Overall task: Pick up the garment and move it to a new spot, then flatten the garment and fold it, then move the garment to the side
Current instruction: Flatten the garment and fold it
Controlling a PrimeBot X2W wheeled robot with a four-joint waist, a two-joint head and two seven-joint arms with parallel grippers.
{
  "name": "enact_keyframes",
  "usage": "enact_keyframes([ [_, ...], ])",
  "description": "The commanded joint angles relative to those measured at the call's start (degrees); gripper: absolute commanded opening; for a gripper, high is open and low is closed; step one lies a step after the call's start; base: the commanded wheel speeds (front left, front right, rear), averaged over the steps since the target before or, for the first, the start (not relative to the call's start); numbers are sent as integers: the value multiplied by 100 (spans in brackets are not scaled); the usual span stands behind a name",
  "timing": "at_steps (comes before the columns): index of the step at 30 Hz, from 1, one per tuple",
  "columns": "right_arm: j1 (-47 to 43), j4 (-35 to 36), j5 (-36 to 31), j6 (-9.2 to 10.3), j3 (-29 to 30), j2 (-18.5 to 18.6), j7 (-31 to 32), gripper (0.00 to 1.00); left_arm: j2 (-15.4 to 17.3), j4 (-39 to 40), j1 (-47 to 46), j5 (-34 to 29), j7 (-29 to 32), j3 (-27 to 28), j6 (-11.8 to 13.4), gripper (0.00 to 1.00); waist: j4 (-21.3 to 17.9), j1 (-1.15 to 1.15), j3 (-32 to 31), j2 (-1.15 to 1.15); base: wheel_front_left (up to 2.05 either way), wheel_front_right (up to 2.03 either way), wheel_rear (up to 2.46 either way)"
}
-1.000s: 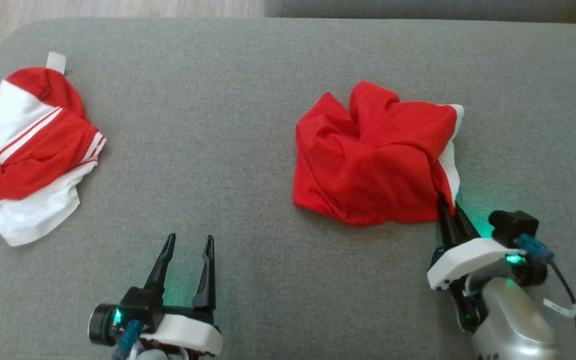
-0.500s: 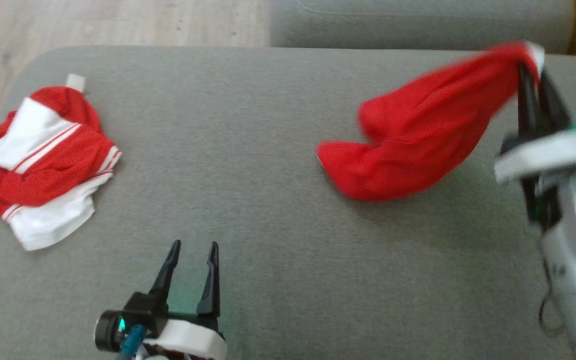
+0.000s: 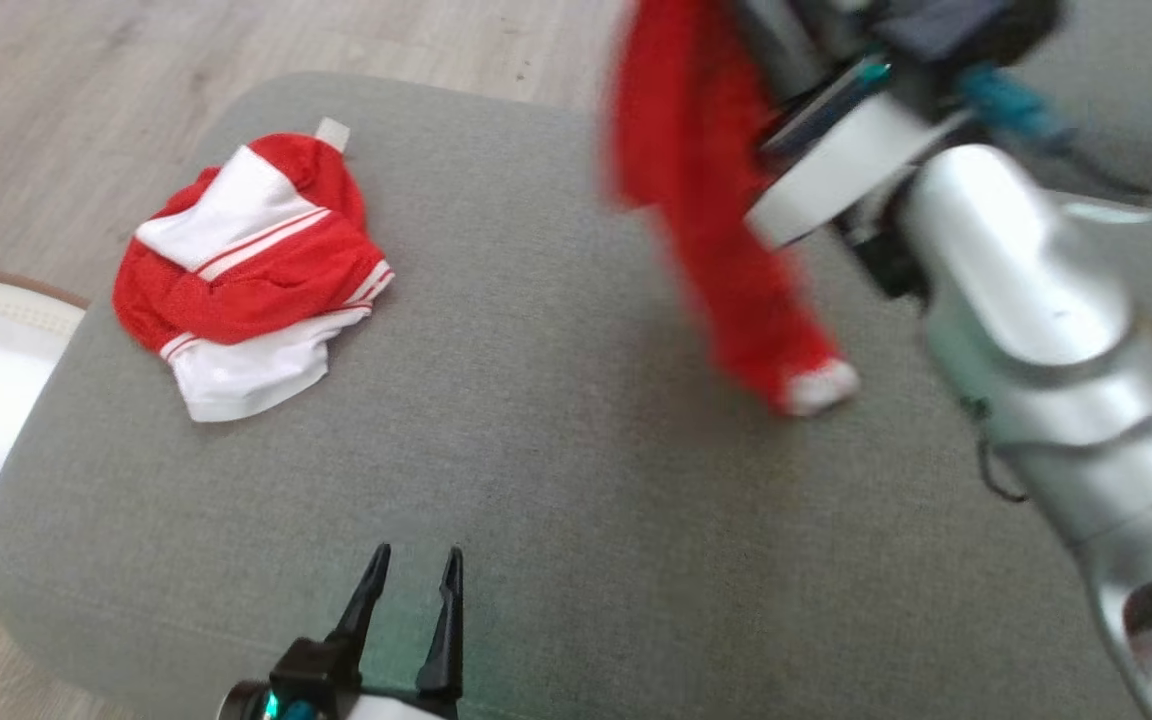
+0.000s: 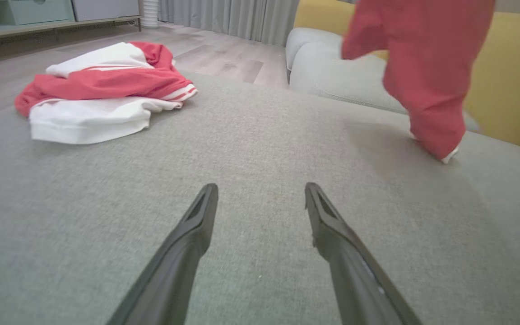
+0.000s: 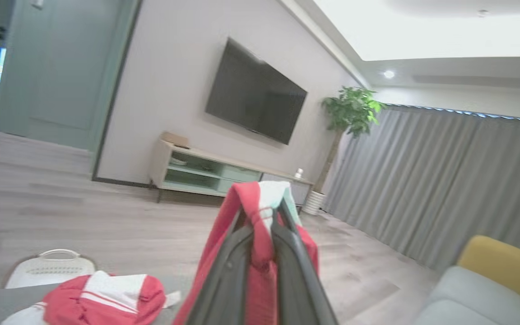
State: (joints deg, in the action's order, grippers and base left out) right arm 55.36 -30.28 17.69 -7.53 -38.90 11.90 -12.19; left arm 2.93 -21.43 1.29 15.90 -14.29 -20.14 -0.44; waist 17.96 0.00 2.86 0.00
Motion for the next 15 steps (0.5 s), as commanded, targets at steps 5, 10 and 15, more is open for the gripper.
enact_keyframes([
  [5,-247,162,505,4,-869,249,-78,0,-5,192,-40,21,-71,235,60,100,-152,0,36,0,0,0,0],
  [10,-1033,92,939,4,-1516,1064,-21,0,-5,210,-95,-7,-71,266,60,100,-502,0,175,0,0,0,0],
  [15,-1842,-244,1178,4,-1471,1747,-115,0,-5,229,-272,-44,-71,314,85,100,-817,0,321,0,0,0,0],
])
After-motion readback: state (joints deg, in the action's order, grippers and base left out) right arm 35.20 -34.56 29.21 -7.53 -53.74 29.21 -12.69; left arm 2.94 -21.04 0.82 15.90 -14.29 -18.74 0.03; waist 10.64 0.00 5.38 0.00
